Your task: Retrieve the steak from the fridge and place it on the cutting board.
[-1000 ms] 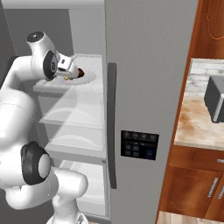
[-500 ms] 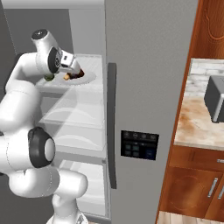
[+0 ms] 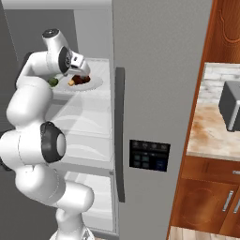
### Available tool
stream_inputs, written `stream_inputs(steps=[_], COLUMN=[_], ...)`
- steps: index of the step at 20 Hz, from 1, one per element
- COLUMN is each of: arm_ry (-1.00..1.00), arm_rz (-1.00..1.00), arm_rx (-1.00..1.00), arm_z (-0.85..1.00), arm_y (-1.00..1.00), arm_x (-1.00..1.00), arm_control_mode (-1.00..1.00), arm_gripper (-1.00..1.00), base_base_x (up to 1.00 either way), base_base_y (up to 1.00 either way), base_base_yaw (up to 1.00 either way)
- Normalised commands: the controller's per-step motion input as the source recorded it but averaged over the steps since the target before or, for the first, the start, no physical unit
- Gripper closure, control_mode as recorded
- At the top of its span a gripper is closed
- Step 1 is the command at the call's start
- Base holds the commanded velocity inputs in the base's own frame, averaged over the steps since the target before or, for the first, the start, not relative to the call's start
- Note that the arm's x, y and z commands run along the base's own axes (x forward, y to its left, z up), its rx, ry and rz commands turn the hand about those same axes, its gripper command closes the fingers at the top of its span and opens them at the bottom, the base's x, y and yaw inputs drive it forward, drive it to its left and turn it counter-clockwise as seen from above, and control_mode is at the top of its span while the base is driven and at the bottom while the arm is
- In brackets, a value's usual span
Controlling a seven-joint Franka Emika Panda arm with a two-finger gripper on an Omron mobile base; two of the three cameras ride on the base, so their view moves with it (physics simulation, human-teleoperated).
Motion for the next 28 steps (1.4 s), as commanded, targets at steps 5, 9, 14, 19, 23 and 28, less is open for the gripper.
stream_inputs(steps=[5,9,14,19,23,28], arm_ry=[0.02,0.06,0.08,0.08,0.07,0.07], arm_rz=[0.00,0.00,-0.02,-0.07,-0.11,-0.14], arm_rx=[0.00,0.00,0.00,0.00,0.00,0.00], arm_z=[0.00,-0.03,-0.14,-0.18,-0.14,-0.18], arm_y=[0.07,0.17,0.12,0.01,0.00,0.00], arm_x=[0.42,0.42,0.33,0.05,0.00,0.00], arm_control_mode=[-1.00,-1.00,-1.00,-1.00,-1.00,-1.00], arm_gripper=[-1.00,-1.00,-1.00,-1.00,-1.00,-1.00], base_base_x=[0.00,0.00,0.00,0.00,0.00,0.00], base_base_y=[0.00,0.00,0.00,0.00,0.00,0.00], base_base_yaw=[0.00,0.00,0.00,0.00,0.00,0.00])
